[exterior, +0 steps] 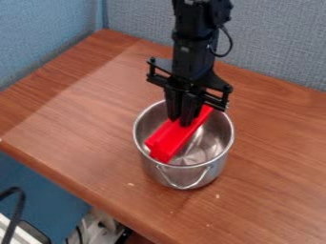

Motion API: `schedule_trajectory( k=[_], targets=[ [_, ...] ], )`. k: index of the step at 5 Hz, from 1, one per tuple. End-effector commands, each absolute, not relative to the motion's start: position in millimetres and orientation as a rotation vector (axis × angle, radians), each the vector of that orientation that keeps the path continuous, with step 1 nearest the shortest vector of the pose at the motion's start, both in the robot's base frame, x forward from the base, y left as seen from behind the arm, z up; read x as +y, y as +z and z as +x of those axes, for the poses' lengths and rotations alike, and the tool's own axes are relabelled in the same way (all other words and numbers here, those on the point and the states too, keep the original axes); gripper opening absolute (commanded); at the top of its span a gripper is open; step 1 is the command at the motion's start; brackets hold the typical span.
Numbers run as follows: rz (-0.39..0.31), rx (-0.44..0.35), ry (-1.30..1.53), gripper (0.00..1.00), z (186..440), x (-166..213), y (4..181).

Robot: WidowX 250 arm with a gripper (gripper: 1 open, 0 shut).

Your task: Move the red object from the metal pot to the table

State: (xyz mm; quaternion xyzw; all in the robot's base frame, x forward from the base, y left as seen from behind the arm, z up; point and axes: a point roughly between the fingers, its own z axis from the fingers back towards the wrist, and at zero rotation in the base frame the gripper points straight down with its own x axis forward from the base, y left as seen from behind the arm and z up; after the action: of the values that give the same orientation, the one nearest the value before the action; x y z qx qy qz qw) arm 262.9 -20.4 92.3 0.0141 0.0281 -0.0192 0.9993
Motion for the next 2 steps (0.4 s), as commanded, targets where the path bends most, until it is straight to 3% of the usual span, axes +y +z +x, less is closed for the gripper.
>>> schedule_trajectory(
  k=[1, 2],
  targets=[
    [0.028, -0.030, -0.058, 0.00, 270.0, -26.9, 119.1],
    [0.013, -0.046, -0.066, 0.00, 270.1, -33.9, 129.8]
  ],
)
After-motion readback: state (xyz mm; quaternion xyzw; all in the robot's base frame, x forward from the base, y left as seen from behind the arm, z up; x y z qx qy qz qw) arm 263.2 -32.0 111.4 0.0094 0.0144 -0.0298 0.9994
